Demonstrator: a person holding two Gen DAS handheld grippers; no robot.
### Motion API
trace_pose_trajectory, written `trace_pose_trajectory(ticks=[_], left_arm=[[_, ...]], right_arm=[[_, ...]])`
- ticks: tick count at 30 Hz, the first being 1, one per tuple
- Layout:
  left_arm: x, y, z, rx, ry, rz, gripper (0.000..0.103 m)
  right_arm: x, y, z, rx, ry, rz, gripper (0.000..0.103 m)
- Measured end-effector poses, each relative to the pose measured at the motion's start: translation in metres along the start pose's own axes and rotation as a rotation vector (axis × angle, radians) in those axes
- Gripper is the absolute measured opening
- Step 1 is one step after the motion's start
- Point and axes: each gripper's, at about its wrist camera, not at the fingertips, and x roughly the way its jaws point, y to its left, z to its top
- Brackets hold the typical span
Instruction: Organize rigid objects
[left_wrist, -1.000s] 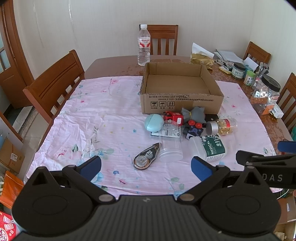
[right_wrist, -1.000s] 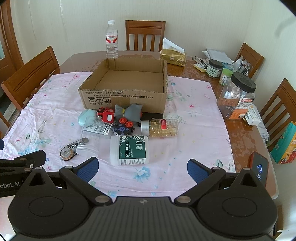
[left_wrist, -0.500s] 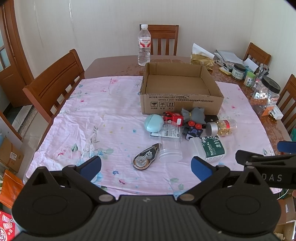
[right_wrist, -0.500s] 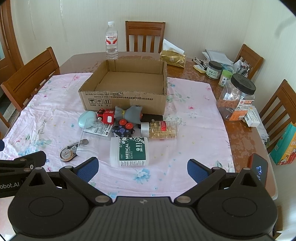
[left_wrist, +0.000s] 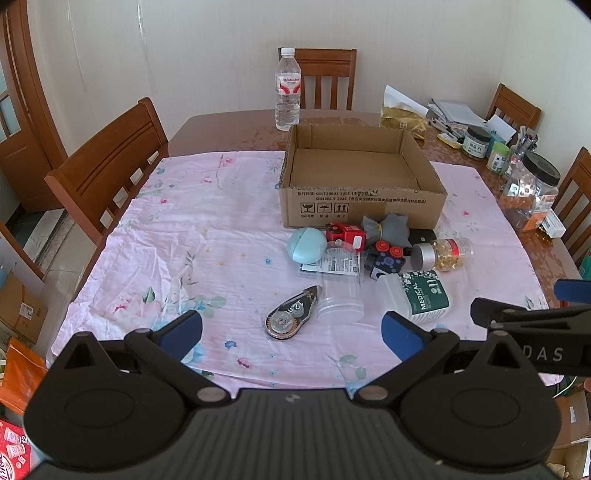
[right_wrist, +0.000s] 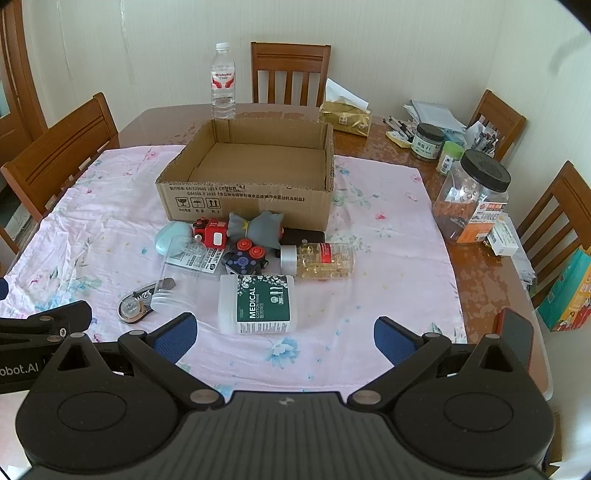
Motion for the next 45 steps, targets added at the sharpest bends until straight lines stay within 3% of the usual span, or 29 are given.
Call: trace_pose_trajectory(ticks=[13,26,35,45], left_arm=[[0.003,0.001,0.003,0.014,-0.006,-0.013,0.103],[0.028,0.016,-0.003,0.058,-0.020,-0.073,0.103],[0.086,0.030,-0.017,0.067,0.054,-0.078,0.103],[0.156,0.039,-0.030,0.076,0.155,-0.107,0.102]], right_arm=[[0.003,0.004,0.001,-0.023,-0.013,-0.001,0.103],[0.018,-0.002,-0.002,-0.068,-0.079,0.077,0.103],[0.045,-0.005,-0.009,-0.064,-0.023,0.113,0.103],[0.067,-0.003,-0.005,-0.039,0.030,0.082,0.103]])
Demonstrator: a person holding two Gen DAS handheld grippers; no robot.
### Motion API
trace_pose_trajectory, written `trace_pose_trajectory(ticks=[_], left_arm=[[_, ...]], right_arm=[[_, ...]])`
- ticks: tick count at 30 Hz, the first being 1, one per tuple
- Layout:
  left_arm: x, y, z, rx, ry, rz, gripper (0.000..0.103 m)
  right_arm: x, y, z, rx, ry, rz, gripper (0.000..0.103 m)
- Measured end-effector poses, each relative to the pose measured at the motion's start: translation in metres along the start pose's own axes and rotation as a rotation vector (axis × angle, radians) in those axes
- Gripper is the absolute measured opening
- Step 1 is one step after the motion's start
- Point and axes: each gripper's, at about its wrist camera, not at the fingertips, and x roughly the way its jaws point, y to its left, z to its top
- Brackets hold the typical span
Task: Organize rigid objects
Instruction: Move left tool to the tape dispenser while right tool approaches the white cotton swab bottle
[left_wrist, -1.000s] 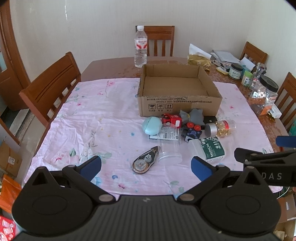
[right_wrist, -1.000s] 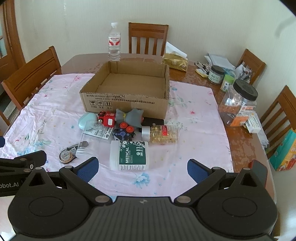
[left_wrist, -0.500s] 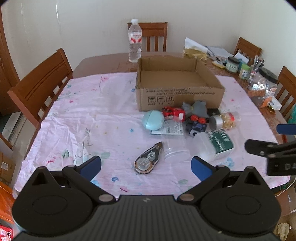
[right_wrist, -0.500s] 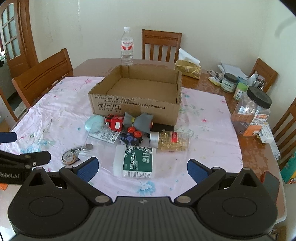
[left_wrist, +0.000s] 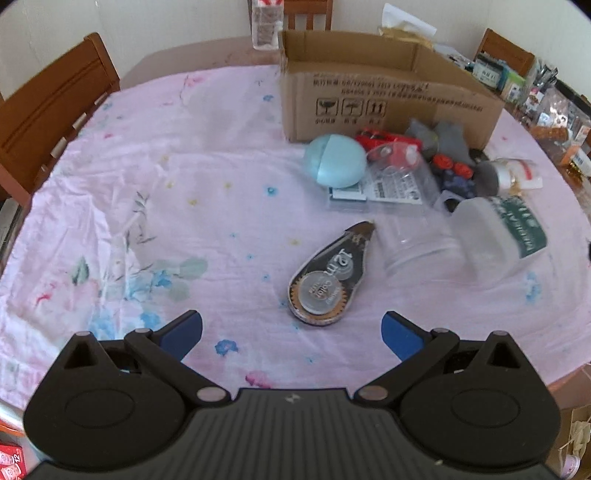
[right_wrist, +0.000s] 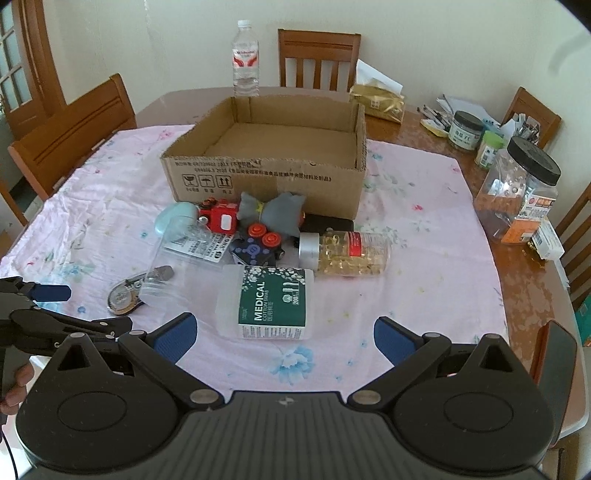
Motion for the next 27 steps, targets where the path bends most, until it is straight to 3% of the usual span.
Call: trace_pose_trajectory(ticks=[4,27], left_arm=[[0.010,0.005,0.002,-0.002,0.007,-0.016,0.102],[0.030,0.063,0.032,-0.049,-0.004,0.064,0.103]], right_arm=[[0.008,0.001,0.003,0.007,0.021,-0.002,0.103],[0.069,0.013,0.014,-0.002,0.114,0.009,0.103]])
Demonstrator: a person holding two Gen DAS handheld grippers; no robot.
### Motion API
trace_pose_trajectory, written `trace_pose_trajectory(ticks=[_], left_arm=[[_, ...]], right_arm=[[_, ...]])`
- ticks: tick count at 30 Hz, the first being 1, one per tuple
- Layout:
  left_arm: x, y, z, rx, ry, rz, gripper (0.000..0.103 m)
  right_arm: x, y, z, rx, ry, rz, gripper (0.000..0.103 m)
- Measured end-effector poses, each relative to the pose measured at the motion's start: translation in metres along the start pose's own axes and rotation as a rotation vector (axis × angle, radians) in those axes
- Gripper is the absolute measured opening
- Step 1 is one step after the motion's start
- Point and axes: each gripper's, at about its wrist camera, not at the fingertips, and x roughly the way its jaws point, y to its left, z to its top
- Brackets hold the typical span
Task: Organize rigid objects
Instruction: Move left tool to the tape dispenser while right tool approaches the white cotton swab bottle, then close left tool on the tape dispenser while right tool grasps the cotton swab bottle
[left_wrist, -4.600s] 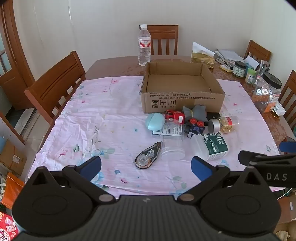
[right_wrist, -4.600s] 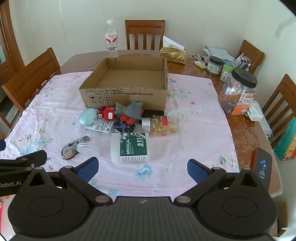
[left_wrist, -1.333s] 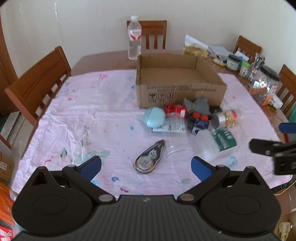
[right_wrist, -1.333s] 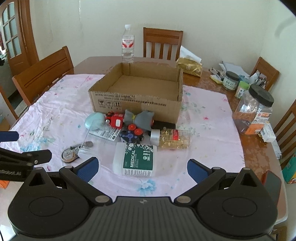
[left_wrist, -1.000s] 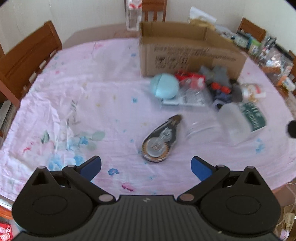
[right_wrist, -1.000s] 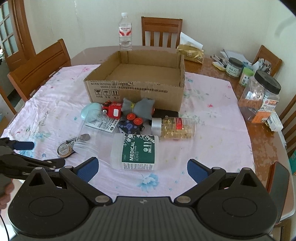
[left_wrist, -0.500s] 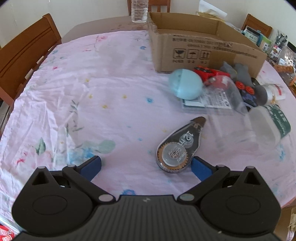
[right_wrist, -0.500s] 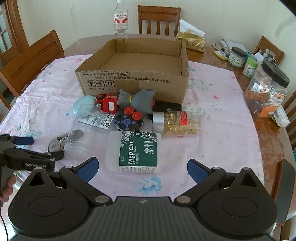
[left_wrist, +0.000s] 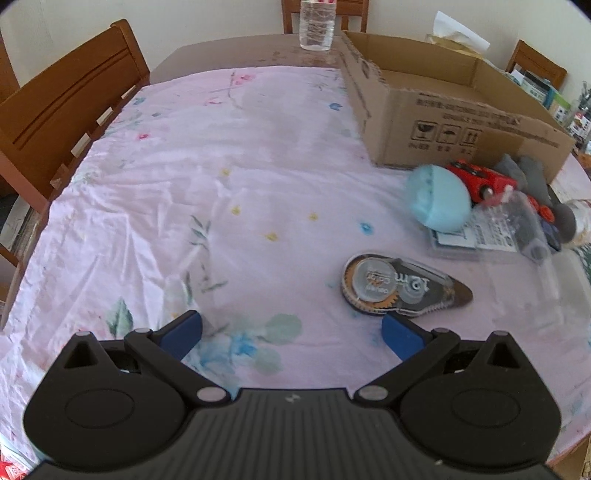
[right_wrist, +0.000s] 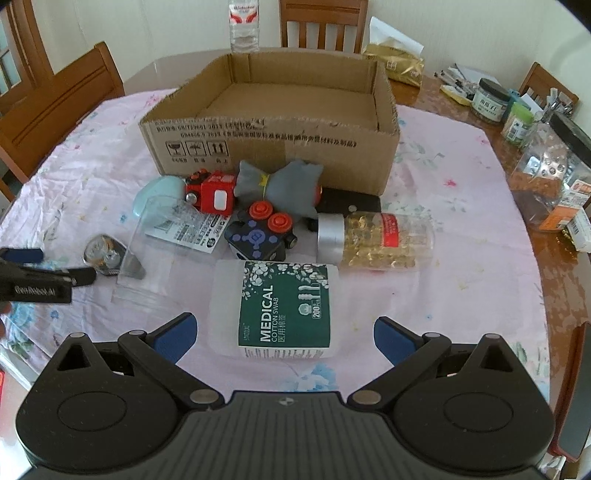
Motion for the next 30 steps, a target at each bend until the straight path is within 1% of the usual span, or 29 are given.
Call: trace_pose_trajectory(ticks=[4,9,12,15,17,19,25,30], left_arm=[[-0.003,-0.004,0.000,0.024,0.018,0.004,0.102],[-0.011,-0.021,-0.003,0.079,0.022,-0.084,0.102],[-0.009,-0.034,-0.003,0.109,0.021,-0.113,0.102],[-0.005,-0.042,-0.004,0.117,0.017,-0.136,0.102],[-0.004,-0.047,-0.005,0.133,0.002,-0.127,0.102],[-0.002,-0.052,-0.004,0.153,-0.006,-0.120,0.102],[0.001,-0.062,-0.005,0.186,-0.053,-0.138,0.103],[0.004,-0.061,-0.005,0.184,-0.089,-0.143,0.103]], right_arm=[[0.010,0.004,0.001,-0.002,0.004,-0.009,0.103],[0.020,0.001,0.003,0.006,0.012,-0.039,0.103],[0.023,-0.007,0.002,0.036,0.023,-0.024,0.103],[0.024,-0.013,0.000,0.041,0.031,-0.056,0.103],[0.025,-0.019,-0.003,0.044,0.038,-0.066,0.103],[0.027,-0.024,-0.006,0.050,0.045,-0.055,0.103],[0.036,-0.025,-0.019,0.024,0.062,-0.044,0.103],[0.036,-0.023,-0.023,-0.006,0.022,-0.032,0.103]])
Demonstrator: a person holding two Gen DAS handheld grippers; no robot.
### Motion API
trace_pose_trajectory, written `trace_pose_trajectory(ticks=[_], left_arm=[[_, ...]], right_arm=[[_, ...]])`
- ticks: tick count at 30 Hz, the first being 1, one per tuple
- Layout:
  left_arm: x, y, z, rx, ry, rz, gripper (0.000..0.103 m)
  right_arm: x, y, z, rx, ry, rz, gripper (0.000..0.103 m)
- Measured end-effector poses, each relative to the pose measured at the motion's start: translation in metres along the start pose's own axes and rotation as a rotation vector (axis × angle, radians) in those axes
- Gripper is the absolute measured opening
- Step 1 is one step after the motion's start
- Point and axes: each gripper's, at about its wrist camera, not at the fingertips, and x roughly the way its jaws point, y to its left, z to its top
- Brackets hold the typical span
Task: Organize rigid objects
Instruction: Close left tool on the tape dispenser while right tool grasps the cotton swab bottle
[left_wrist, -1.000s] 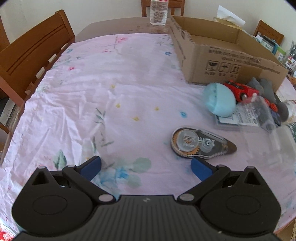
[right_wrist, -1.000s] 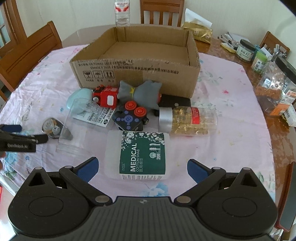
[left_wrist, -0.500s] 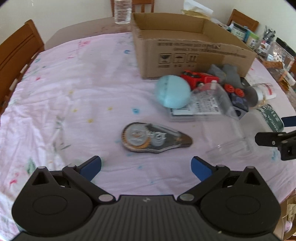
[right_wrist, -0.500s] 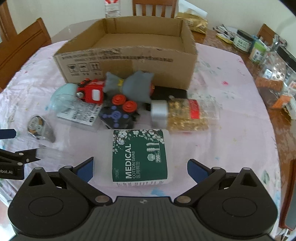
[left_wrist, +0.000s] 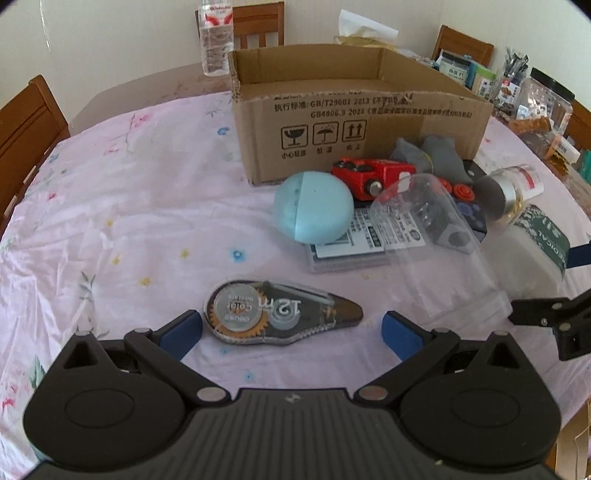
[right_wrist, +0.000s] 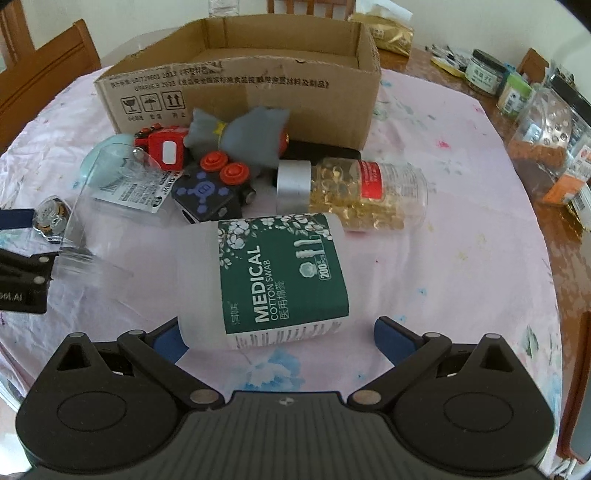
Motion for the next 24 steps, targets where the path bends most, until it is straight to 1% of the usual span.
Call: trace_pose_trajectory(ticks=[6,11,14,17,20,22,24], left_arm=[[0.003,0.002,0.002,-0.019,-0.012,0.015,0.103],[0.004,-0.001,0.005,-0.037,-0.011,0.031,0.103],[0.004,0.000,0.002,-0.019,-0.027,0.016,0.103],[0.003,0.004,0.001,0.024,-0.032,-0.018,0.103],[0.003,0.008,0.001,0.059,-0.029,-0.044,0.103],[0.003,0.007,0.003,0.060,-0.019,-0.046,0.101],[0.001,0.005,0.004,0.061,-0.013,-0.046,0.097]], right_arm=[[0.000,-0.001,-0.003,-0.033,-0.054,0.020,0.103],[0.002,-0.001,-0.001,-0.034,-0.072,0.021,0.103],[0.003,-0.001,0.001,-0.039,-0.067,0.023,0.103],[0.004,-0.001,0.004,-0.052,-0.059,0.030,0.103],[0.006,-0.001,0.010,-0.063,-0.028,0.036,0.103],[0.007,0.001,0.015,-0.071,-0.005,0.034,0.103],[0.005,0.004,0.018,-0.090,-0.005,0.014,0.103]])
